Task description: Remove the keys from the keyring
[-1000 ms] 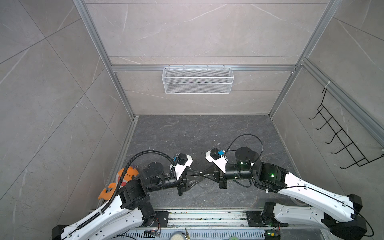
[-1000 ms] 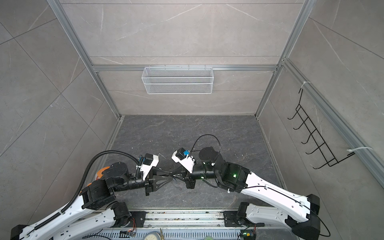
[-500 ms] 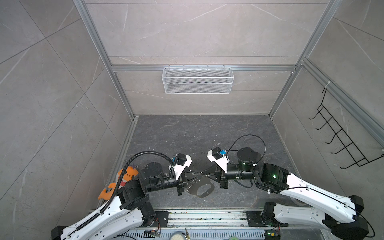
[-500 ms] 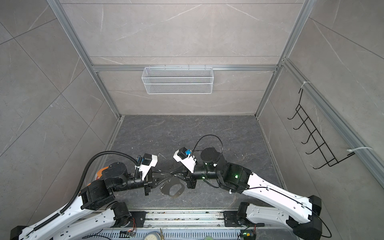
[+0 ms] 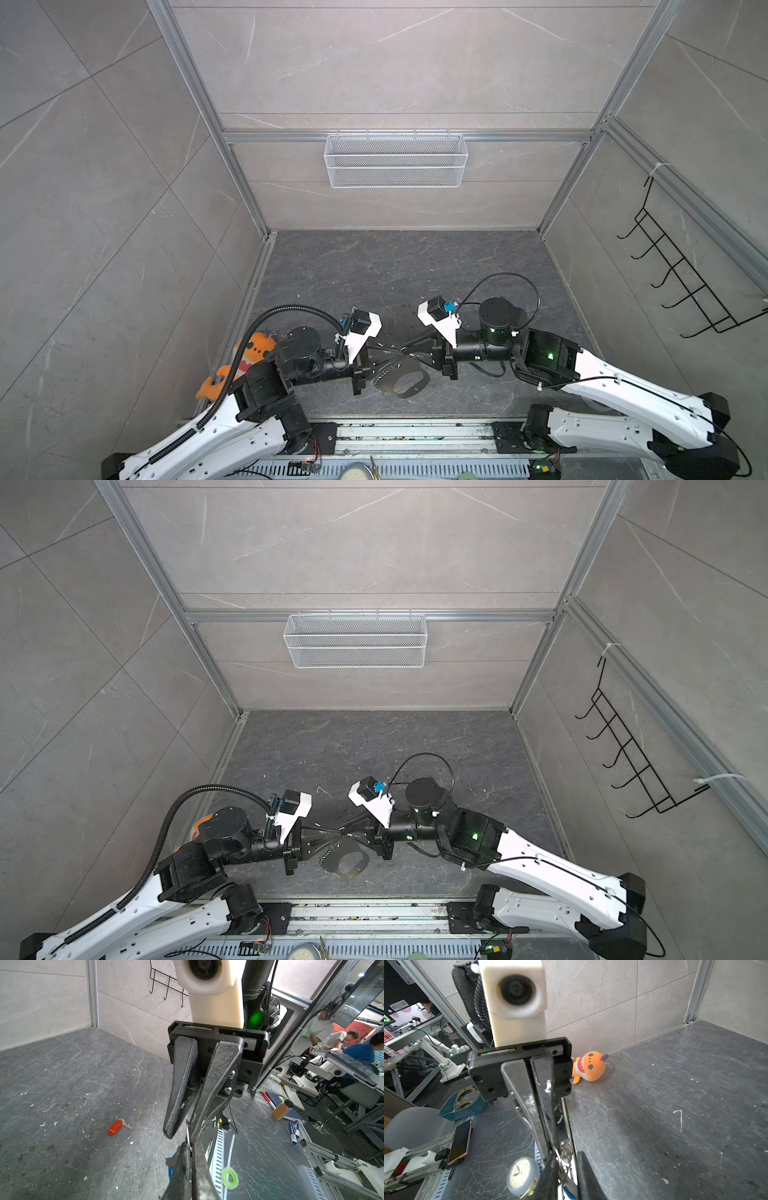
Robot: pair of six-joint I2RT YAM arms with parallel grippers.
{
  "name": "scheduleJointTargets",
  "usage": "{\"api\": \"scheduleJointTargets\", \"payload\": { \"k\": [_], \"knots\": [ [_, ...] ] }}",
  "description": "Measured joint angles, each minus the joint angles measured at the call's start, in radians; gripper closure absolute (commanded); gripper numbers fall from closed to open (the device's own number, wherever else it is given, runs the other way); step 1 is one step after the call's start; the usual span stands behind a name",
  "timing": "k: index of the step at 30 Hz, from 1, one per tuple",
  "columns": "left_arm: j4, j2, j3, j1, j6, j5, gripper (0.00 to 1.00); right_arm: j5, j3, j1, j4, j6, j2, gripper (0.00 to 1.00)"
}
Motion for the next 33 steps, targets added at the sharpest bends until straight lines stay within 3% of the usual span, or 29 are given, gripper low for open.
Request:
{"api": "scheduleJointTargets", "payload": {
  "k": [4, 8, 11, 18, 19, 21, 23, 24, 28, 33],
  "knots": [
    [0.000, -0.004, -0.002, 0.000, 0.000, -0.002, 1.00, 0.000, -0.006, 0.001, 0.007, -0.001, -0.005, 0.90],
    [0.000, -0.007, -0.004, 0.000, 0.000, -0.004, 1.00, 0.000, -0.012, 0.004, 0.012, 0.000, -0.015, 0.88],
    [0.000, -0.010, -0.005, -0.001, 0.000, -0.004, 1.00, -0.001, -0.016, 0.004, 0.016, -0.003, -0.023, 0.99],
    [0.001, -0.011, -0.005, -0.001, -0.001, -0.003, 1.00, -0.016, -0.019, 0.006, 0.020, 0.000, -0.030, 1.00],
    [0.001, -0.011, -0.005, -0.001, -0.001, -0.003, 0.93, -0.018, -0.019, 0.005, 0.019, 0.000, -0.030, 1.00],
    [0.000, -0.010, -0.005, -0.001, 0.001, -0.003, 0.69, -0.019, -0.019, 0.006, 0.018, 0.000, -0.029, 1.00],
    [-0.007, -0.008, -0.005, -0.001, -0.003, -0.007, 0.62, -0.019, -0.014, 0.006, 0.008, 0.000, -0.026, 1.00],
    [-0.013, -0.008, -0.004, -0.001, -0.005, -0.010, 0.62, -0.019, -0.008, 0.006, -0.002, 0.000, -0.021, 1.00],
    [-0.053, -0.023, -0.002, -0.001, -0.001, -0.035, 0.80, -0.010, 0.021, 0.006, -0.054, -0.001, -0.003, 1.00],
    [-0.084, -0.021, 0.023, -0.001, 0.011, -0.059, 0.77, 0.002, 0.057, 0.006, -0.107, -0.004, 0.011, 1.00]
  ]
}}
